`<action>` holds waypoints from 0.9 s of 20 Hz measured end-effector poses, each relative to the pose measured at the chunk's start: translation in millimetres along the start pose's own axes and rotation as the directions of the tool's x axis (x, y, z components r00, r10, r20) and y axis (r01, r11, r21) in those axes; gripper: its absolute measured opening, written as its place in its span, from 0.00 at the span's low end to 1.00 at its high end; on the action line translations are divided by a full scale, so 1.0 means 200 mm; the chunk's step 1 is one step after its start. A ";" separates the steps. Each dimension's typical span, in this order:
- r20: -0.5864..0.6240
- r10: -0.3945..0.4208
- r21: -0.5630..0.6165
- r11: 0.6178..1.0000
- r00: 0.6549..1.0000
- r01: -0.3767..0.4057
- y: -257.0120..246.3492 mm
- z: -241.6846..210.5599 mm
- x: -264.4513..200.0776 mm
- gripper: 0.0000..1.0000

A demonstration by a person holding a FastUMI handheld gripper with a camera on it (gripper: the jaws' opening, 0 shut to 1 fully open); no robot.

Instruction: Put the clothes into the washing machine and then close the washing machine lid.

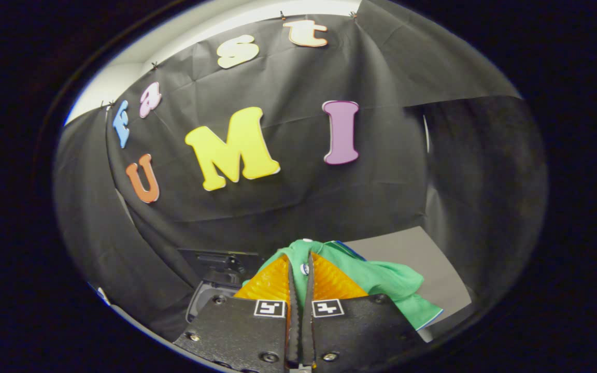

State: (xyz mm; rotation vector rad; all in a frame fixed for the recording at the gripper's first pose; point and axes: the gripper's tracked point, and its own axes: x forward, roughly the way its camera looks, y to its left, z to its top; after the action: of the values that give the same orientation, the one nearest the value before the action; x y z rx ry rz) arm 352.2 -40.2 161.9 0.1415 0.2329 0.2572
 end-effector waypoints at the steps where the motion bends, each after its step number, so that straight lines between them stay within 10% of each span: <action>1: 0.002 0.018 -0.005 1.000 1.000 -0.018 0.05 0.01 0.00 0.06; 18: -0.109 0.442 -0.097 0.887 0.890 -0.452 1.31 -0.09 0.17 0.06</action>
State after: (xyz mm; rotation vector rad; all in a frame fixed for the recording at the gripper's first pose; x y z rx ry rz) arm 317.9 220.7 182.4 0.0630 0.2665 0.7399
